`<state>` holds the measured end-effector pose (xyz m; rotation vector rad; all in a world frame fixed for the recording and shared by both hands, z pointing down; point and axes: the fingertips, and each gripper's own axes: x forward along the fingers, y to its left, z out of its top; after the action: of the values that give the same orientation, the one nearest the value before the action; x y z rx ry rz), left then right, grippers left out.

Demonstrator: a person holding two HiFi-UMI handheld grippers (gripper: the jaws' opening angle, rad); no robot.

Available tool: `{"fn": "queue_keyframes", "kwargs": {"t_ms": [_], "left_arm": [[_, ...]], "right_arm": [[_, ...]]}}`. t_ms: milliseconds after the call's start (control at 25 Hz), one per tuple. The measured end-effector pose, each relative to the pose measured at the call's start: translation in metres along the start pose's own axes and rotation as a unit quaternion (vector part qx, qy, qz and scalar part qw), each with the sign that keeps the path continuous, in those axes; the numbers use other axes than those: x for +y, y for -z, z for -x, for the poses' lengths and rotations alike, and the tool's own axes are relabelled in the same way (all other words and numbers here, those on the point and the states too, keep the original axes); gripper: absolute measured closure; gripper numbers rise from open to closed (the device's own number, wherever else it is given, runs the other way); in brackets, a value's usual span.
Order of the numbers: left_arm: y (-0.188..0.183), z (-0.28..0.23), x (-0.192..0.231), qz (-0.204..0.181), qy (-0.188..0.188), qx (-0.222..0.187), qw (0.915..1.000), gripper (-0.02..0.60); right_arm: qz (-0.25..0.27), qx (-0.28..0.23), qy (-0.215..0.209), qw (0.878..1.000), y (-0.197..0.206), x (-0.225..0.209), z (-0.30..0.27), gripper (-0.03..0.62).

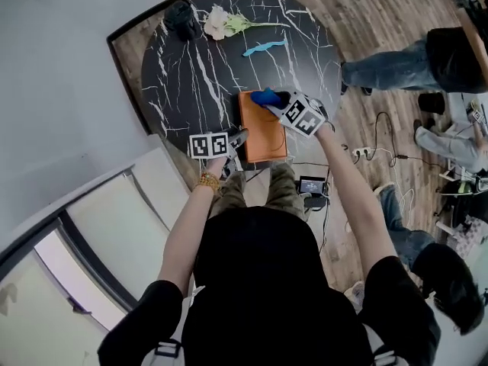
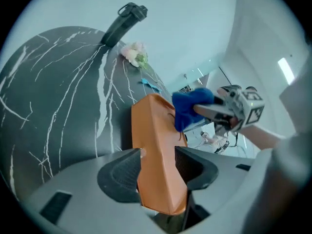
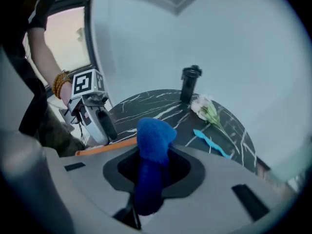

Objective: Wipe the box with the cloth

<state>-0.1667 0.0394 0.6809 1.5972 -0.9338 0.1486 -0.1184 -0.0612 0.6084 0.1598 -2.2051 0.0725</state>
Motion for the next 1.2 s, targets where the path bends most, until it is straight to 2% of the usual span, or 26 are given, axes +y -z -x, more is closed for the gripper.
{"fn": "queue_keyframes", "kwargs": {"t_ms": [80,120,200,280,360,560,640,800,1080,1160,1200], "left_arm": [[0.001,-0.011,-0.002,-0.004,-0.011,0.004,0.9999,0.360],[0.002,-0.015,0.000,-0.001,-0.021,0.005,0.9998,0.361],[0.003,-0.017,0.003,0.002,-0.037,0.005,0.9993,0.416],[0.001,-0.015,0.006,0.012,-0.040,0.001,0.9991,0.422],[-0.003,-0.014,0.008,0.020,-0.042,-0.002,0.9989,0.425],[-0.004,-0.015,0.009,0.046,-0.042,-0.015,0.9980,0.431],[-0.002,-0.015,0.010,0.055,-0.040,-0.020,0.9975,0.434],[-0.001,-0.017,0.008,0.079,-0.030,-0.023,0.9961,0.446],[-0.002,-0.020,0.007,0.074,-0.032,-0.013,0.9967,0.446],[-0.003,-0.019,0.007,0.072,-0.032,-0.011,0.9968,0.446],[-0.003,-0.019,0.007,0.068,-0.032,-0.011,0.9971,0.446]], "right_arm": [[0.083,0.027,-0.030,0.996,-0.028,-0.005,-0.025,0.511],[0.104,0.034,-0.044,0.993,-0.037,-0.006,-0.040,0.511],[0.110,0.056,-0.065,0.990,-0.044,-0.005,-0.067,0.510],[0.090,0.080,-0.081,0.989,-0.040,-0.002,-0.085,0.508],[0.044,0.079,-0.079,0.993,-0.031,-0.008,-0.091,0.505],[-0.020,0.094,-0.014,0.995,0.030,-0.048,-0.049,0.507],[-0.027,0.102,0.006,0.994,0.053,-0.048,-0.032,0.508],[0.028,0.115,0.003,0.993,0.075,0.010,-0.022,0.510],[0.050,0.106,-0.032,0.993,0.082,0.156,-0.024,0.511],[0.029,0.102,-0.018,0.994,0.084,0.166,-0.020,0.511],[-0.001,0.103,-0.007,0.995,0.089,0.161,-0.016,0.511]]}}
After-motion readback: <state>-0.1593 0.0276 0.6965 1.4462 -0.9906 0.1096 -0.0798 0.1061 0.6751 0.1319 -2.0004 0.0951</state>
